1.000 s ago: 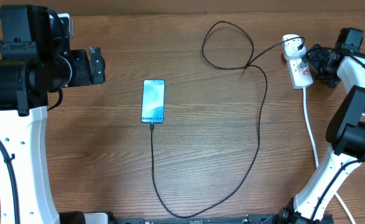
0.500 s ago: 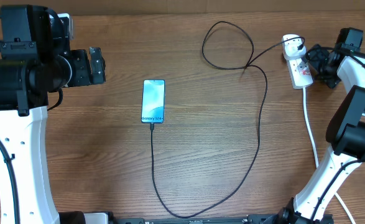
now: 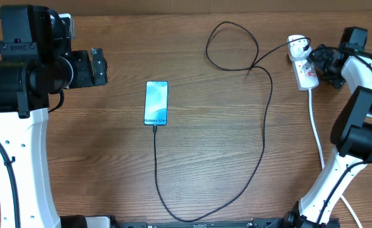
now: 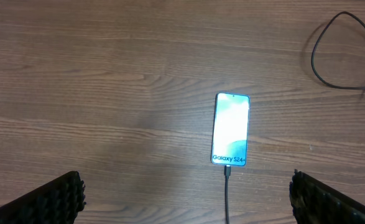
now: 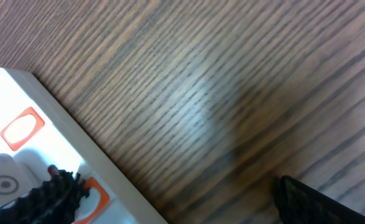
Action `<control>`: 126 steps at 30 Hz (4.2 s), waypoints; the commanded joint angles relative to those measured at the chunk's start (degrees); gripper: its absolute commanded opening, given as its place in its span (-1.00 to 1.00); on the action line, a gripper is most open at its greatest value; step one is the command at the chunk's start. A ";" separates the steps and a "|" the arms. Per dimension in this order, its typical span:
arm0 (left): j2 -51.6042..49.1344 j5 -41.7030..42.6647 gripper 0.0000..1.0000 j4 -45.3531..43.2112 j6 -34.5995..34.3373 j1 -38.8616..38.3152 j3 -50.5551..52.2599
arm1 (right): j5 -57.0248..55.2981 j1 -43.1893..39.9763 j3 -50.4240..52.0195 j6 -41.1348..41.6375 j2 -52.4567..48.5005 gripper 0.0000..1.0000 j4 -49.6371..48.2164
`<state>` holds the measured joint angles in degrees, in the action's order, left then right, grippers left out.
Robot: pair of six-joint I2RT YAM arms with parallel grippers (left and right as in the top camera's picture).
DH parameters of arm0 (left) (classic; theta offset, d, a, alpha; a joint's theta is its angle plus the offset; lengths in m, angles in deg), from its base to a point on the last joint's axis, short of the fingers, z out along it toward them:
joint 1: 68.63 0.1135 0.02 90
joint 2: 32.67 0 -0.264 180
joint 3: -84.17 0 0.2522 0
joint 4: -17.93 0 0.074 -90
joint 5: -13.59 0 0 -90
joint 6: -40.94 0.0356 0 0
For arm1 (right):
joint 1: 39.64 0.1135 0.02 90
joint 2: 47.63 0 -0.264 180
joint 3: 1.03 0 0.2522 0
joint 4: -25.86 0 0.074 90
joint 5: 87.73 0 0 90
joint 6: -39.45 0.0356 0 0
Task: Plug charger to phone and switch on socket
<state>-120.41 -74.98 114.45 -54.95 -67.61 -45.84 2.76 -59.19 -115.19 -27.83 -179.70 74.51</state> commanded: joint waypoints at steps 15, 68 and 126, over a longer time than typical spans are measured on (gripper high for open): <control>0.00 -0.55 0.99 -0.07 -0.55 0.13 -0.20 | 2.62 4.24 1.84 -1.73 -4.46 1.00 5.97; 0.00 -0.52 1.00 -0.07 -0.55 0.13 -0.20 | 2.62 1.46 -4.59 -3.32 24.39 1.00 25.77; 0.00 -0.52 0.99 -0.07 -0.55 0.13 -0.20 | 0.42 23.63 69.68 -20.24 115.60 1.00 -18.49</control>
<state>-120.41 -75.19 114.43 -54.95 -67.64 -45.82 4.42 -36.85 -53.53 -47.81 -68.60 61.31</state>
